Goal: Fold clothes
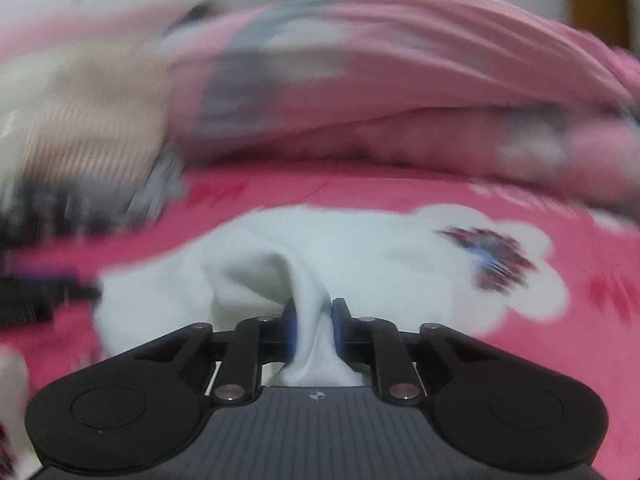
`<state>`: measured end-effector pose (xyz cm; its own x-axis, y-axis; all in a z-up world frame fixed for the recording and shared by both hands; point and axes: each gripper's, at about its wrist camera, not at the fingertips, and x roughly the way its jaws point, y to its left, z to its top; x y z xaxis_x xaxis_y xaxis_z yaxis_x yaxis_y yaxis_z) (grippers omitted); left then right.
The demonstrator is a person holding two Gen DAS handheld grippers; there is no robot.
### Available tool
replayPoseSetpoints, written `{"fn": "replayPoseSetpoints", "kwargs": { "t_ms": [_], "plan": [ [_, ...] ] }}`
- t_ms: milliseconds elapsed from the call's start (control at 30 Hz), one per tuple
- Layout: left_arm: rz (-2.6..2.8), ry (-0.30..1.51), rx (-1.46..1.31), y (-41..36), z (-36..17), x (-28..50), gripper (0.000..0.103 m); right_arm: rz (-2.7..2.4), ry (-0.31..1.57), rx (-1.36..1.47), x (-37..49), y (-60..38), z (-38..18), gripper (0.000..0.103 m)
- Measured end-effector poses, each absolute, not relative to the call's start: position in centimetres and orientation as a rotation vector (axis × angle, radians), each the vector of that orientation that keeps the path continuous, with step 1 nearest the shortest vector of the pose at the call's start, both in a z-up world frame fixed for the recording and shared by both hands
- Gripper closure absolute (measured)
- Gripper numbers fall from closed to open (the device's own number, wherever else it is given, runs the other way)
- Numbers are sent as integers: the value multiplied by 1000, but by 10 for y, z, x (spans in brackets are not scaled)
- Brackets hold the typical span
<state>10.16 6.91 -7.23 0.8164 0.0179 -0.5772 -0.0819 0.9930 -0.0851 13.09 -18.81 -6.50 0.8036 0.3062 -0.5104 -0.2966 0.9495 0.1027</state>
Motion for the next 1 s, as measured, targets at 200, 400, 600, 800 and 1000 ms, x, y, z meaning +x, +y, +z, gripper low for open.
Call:
{"fn": "replayPoseSetpoints", "kwargs": {
  "t_ms": [200, 400, 600, 800, 1000],
  "plan": [
    [60, 625, -82, 65, -74, 99, 77, 79, 547, 334, 102, -296, -63, 91],
    [79, 635, -56, 61, -71, 95, 76, -47, 623, 617, 69, -371, -106, 93],
    [95, 621, -42, 62, -67, 93, 74, -150, 546, 615, 38, -396, -87, 88],
    [74, 607, -59, 56, -67, 95, 66, -114, 476, 458, 43, -380, -50, 77],
    [24, 577, -22, 46, -66, 91, 57, 192, 521, 230, 94, -288, -38, 46]
  ]
}}
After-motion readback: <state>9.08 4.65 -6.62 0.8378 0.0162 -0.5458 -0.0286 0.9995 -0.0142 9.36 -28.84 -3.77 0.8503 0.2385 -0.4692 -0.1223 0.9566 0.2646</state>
